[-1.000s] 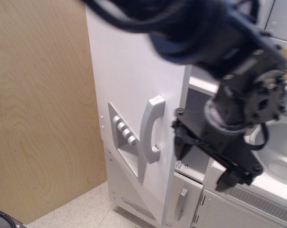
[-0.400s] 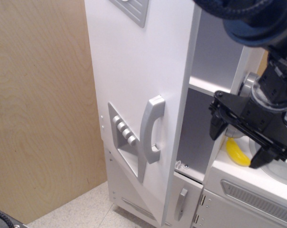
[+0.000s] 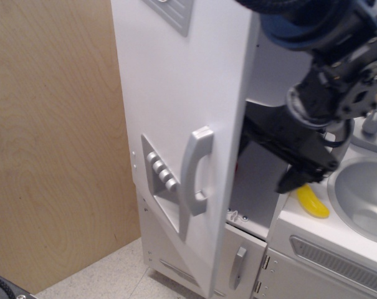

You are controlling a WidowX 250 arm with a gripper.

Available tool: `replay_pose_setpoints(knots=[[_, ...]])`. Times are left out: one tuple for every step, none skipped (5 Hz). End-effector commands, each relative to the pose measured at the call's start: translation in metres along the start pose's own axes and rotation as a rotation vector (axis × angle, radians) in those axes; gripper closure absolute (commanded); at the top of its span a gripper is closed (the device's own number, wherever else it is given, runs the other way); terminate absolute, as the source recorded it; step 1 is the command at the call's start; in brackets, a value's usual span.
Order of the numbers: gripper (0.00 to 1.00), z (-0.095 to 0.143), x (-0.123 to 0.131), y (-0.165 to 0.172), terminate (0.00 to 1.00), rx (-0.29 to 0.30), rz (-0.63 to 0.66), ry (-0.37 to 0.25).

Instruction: Open fridge

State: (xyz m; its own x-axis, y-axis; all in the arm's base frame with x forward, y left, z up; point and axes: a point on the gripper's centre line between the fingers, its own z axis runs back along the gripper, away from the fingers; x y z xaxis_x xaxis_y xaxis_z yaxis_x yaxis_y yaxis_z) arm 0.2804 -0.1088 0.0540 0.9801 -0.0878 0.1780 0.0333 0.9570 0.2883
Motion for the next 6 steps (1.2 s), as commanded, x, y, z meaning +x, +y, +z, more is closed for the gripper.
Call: replay_pose_setpoints(knots=[[0.0, 0.016, -0.016, 0.044, 0.0, 0.041, 0.095, -0.022], [0.0, 0.018, -0.035, 0.054, 0.0, 0.058, 0.16, -0.054], [0.0, 0.022, -0.062, 0.075, 0.0, 0.053, 0.221, -0.025], [0.0, 0.016, -0.082, 0.105, 0.0, 0.066, 0.268, -0.005], [0.0, 0.003, -0.091, 0.132, 0.0, 0.091, 0.276, -0.021], [0.0, -0.012, -0.087, 0.163, 0.0, 0.061, 0.321, -0.011]])
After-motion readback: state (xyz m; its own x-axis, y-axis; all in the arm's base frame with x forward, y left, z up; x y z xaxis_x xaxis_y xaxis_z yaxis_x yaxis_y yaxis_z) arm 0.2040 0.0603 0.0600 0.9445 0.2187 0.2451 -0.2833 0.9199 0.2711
